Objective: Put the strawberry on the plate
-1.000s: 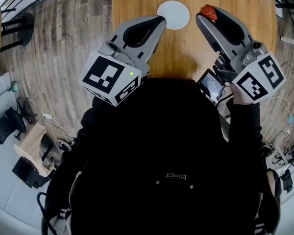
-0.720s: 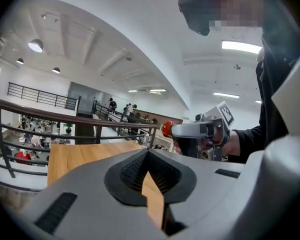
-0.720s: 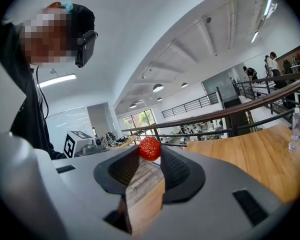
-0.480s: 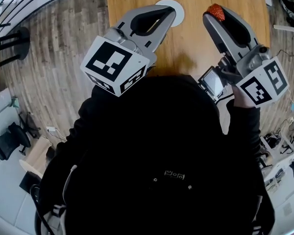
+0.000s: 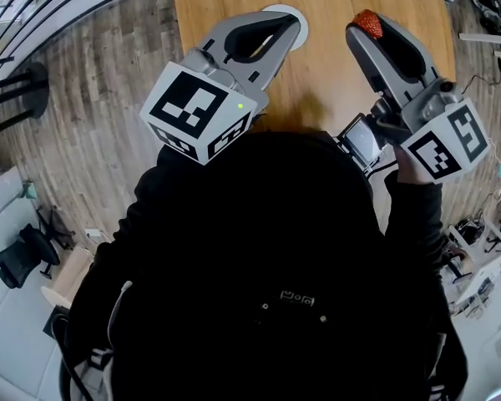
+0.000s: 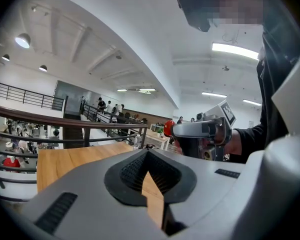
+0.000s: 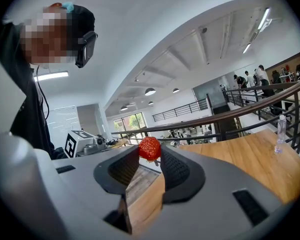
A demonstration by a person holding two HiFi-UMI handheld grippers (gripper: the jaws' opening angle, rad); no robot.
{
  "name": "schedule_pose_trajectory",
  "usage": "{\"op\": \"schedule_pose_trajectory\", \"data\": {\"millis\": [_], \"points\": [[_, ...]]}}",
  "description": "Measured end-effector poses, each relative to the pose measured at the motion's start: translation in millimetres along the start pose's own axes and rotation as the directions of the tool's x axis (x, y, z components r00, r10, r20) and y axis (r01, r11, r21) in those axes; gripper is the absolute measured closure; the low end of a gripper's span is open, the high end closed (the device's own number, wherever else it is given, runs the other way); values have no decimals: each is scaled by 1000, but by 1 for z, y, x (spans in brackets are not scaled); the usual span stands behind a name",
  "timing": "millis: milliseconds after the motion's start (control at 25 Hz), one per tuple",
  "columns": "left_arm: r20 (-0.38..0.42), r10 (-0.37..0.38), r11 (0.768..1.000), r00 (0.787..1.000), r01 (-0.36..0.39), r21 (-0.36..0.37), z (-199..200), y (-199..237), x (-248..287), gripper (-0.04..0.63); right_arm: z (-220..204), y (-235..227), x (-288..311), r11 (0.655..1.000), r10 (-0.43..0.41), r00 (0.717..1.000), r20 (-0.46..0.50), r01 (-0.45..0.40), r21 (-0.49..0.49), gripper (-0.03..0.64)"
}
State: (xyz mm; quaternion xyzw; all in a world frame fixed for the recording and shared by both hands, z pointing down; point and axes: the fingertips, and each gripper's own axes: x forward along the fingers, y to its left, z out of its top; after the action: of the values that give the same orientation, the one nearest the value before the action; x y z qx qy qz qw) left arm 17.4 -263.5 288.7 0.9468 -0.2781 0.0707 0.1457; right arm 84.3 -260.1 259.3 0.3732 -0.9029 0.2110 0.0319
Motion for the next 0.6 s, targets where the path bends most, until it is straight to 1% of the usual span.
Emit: {"op": "schedule_pose_trajectory", "data": {"millis": [320,480,600], "points": [[9,27,999,1000,-27,-17,14,-1,-8,600,15,9,1,1000,22,1000,-18,-22,-11,472],[12,63,998,998,-63,-28,6,2,-6,600,8,-1,4,999,44,998,-35,-44,-19,472],[13,100,994,995,-99,-43,9,5,-19,600,12,4,12,997,69,996,-53,-71,-23,472]]}}
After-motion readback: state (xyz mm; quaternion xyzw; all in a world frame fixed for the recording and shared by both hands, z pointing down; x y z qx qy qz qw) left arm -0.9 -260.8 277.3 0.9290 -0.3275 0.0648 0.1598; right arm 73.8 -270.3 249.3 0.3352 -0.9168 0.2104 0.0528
